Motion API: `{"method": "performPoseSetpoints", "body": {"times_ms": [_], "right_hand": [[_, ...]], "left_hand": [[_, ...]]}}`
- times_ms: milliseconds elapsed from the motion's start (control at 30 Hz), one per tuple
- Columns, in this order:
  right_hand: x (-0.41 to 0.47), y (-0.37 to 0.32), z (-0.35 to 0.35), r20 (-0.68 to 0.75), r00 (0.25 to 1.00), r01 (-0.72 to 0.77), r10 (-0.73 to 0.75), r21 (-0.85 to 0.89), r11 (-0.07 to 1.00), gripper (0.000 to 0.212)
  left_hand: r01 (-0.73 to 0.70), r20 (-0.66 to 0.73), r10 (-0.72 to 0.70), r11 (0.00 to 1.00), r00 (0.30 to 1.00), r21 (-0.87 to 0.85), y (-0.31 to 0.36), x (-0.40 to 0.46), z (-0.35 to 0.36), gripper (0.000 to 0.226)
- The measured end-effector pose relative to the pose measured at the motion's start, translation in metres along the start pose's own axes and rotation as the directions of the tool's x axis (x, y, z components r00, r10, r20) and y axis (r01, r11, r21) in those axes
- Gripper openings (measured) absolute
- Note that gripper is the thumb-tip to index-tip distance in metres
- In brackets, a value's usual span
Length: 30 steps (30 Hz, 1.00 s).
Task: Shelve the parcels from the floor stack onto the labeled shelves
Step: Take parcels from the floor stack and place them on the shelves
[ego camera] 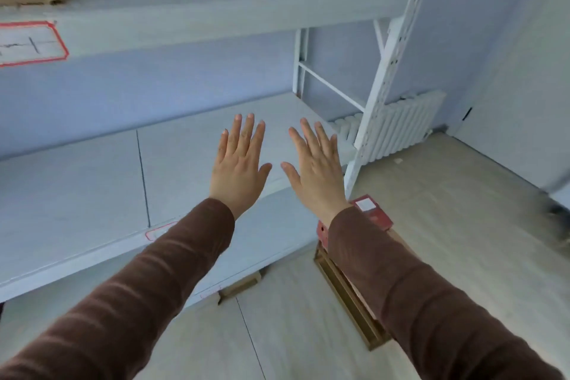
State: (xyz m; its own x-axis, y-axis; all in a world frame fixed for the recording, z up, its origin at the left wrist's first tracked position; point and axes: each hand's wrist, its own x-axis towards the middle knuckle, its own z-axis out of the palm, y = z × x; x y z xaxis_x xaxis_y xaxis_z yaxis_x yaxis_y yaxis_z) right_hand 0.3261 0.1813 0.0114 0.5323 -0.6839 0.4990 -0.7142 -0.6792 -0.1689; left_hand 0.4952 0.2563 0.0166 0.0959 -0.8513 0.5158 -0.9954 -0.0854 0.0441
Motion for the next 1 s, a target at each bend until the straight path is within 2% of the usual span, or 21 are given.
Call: {"method": "performPoseSetpoints", "body": {"times_ms": [233, 433, 700, 867, 1000], "right_hand": [[-0.076, 0.154, 0.018, 0.248, 0.965, -0.070, 0.090, -0.088, 0.994, 0.067], [-0.125, 0.262, 0.042, 0.439, 0.884, -0.139, 0.163, -0.086, 0.987, 0.068], [-0.132, 0.353, 0.120, 0.602, 0.756, -0.215, 0.256, -0.141, 0.966, 0.074], [-0.130, 0.406, 0.190, 0.647, 0.687, -0.308, 0.331, -0.153, 0.939, 0.074], [-0.129, 0.450, 0.247, 0.675, 0.641, -0.360, 0.366, -0.156, 0.920, 0.074]], "left_hand": [[0.094, 0.290, -0.082, 0.995, 0.954, -0.028, 0.136, 0.000, 0.109, 0.077], [0.218, 0.541, -0.173, 0.976, 0.823, -0.020, 0.220, -0.009, 0.194, 0.076], [0.396, 0.731, -0.268, 0.918, 0.628, -0.003, 0.245, -0.006, 0.295, 0.077], [0.502, 0.773, -0.329, 0.865, 0.542, 0.015, 0.241, 0.003, 0.365, 0.079], [0.638, 0.795, -0.393, 0.770, 0.462, 0.010, 0.244, -0.002, 0.421, 0.080]]}}
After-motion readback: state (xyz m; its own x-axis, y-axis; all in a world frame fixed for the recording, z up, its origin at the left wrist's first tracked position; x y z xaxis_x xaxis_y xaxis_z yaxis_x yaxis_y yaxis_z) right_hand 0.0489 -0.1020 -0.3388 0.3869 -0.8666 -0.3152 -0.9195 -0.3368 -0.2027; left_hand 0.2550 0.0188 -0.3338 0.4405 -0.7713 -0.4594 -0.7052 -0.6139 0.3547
